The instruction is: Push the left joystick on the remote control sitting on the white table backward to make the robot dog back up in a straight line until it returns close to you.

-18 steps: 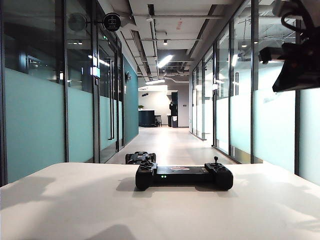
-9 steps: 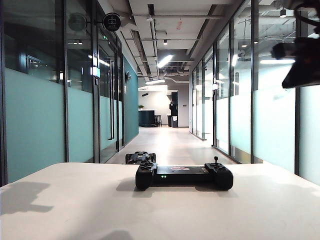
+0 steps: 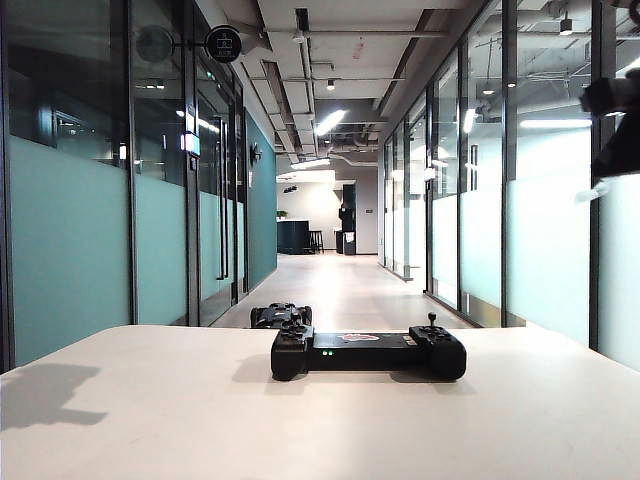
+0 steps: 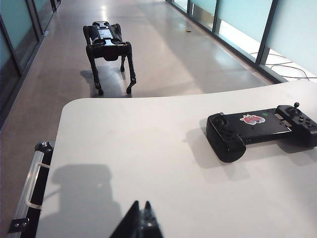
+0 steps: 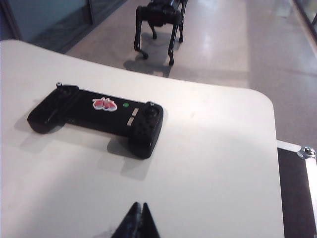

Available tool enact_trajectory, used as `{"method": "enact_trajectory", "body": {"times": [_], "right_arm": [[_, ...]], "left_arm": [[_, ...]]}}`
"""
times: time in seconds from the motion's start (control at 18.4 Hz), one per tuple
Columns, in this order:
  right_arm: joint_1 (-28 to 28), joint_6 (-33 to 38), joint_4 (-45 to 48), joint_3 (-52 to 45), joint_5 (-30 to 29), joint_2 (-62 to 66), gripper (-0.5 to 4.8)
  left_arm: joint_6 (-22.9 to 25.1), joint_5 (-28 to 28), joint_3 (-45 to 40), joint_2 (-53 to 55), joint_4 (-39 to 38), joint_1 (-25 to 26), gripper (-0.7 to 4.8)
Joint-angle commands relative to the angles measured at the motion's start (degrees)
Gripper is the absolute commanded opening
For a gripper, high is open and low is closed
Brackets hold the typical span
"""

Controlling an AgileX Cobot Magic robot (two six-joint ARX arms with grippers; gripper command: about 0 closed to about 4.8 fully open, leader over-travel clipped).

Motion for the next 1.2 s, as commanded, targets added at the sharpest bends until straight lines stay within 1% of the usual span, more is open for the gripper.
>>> {"method": "enact_trajectory", "body": {"times": [0.05, 0.38, 0.65, 0.82, 0.87, 1.09, 1.2], "right_arm": [[0.04, -0.15, -0.35, -0.68, -1.42, -1.57, -0.06], [0.02, -0.15, -0.94, -8.46, -2.12, -12.28, -0.06], [-0.04, -0.15, -1.49, -12.50, -2.21, -18.38, -0.06], [-0.15, -0.17, -1.53, -14.95, 1.38, -22.16, -0.06], [-0.42, -0.17, -1.57, -15.65, 1.62, -23.23, -0.06], [-3.63, -0.17, -2.03, -17.07, 1.09, -27.58, -0.06], [-5.86, -0.17, -2.71, -17.11, -0.52, -29.40, -0.06]], "left_arm": [[0.02, 0.20, 0.07, -0.02, 0.39, 0.04, -0.05], [0.02, 0.20, 0.07, -0.02, 0.37, 0.04, -0.05], [0.02, 0.20, 0.07, -0.02, 0.37, 0.04, -0.05], [0.02, 0.20, 0.07, -0.02, 0.37, 0.04, -0.05], [0.02, 0.20, 0.07, -0.02, 0.37, 0.04, -0.05], [0.02, 0.20, 0.07, -0.02, 0.35, 0.04, -0.05], [0.02, 0.20, 0.07, -0.02, 0.35, 0.04, -0.05]]}}
